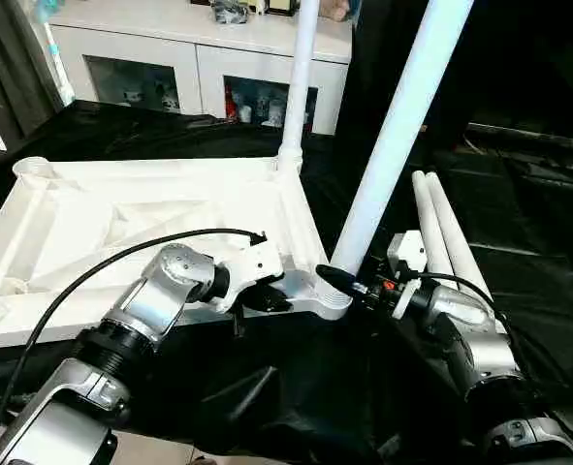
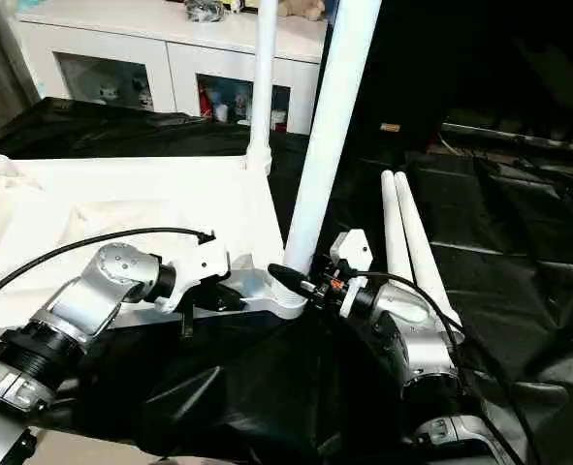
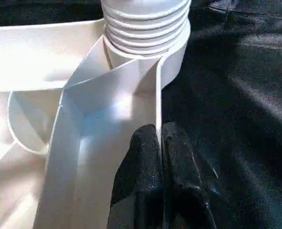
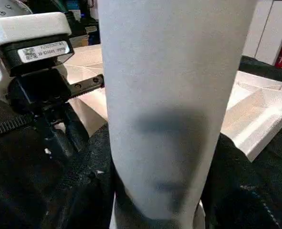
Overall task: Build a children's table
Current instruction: Insert table leg to table base
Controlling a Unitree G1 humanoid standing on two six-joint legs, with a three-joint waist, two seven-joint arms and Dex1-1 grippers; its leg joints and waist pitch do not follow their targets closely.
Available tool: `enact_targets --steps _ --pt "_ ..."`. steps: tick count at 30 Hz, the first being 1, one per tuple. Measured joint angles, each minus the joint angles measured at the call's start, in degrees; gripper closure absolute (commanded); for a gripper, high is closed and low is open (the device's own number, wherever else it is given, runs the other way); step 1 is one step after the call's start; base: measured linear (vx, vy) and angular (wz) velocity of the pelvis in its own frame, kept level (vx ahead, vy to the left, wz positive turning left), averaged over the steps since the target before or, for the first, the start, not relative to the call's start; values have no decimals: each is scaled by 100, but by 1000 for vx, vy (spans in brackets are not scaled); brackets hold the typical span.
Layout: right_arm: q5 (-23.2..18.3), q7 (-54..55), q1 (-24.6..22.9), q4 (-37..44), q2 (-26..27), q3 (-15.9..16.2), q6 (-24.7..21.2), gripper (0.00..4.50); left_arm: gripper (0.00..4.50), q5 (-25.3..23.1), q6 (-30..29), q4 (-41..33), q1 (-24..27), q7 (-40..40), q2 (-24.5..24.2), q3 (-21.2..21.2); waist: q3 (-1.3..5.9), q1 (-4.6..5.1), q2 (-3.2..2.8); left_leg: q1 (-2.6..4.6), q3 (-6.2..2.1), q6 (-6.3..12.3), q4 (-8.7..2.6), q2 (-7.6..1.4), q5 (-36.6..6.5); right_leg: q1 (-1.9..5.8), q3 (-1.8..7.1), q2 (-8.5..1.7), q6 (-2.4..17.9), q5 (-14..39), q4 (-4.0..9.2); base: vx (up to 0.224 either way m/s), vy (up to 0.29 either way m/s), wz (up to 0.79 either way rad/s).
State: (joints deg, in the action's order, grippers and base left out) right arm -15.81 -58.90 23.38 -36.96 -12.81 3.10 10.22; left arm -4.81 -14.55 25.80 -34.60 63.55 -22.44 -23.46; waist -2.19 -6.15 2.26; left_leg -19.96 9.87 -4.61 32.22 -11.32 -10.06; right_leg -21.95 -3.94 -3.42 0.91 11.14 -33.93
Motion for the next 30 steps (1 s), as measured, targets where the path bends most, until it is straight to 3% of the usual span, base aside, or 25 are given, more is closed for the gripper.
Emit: enact_targets --steps 8,14,18,22,30 --pt "239 1355 492 -555 377 -46 2 261 450 -120 -201 213 -174 -643 168 53 -22 119 -1 0 -7 0 1 0 0 -11 -10 0 0 0 23 0 0 0" --pt "543 3682 1169 -1308 994 -221 -19 261 450 -303 -742 674 -501 -1809 805 218 -40 212 -30 -6 -22 0 -8 12 0 -24 -27 -7 0 0 96 0 0 0" --pt "699 4986 1630 -1754 1276 -397 -97 261 450 -402 -847 1157 -780 -2559 1311 250 -41 200 -33 -5 -19 1 -13 32 0 -24 -2 -9 0 0 91 0 0 0" --pt "801 5547 1849 -1982 1442 -485 -92 261 450 -398 -882 1439 -918 -2898 1601 362 -38 138 -39 -4 -18 1 -15 32 0 -21 1 -9 2 -3 88 0 0 0" --pt "951 5878 2016 -2197 1506 -511 -48 261 450 -386 -815 1669 -1069 -2972 1669 430 -35 108 -40 0 -15 -1 -46 31 0 -23 2 -7 1 -81 81 0 0 0"
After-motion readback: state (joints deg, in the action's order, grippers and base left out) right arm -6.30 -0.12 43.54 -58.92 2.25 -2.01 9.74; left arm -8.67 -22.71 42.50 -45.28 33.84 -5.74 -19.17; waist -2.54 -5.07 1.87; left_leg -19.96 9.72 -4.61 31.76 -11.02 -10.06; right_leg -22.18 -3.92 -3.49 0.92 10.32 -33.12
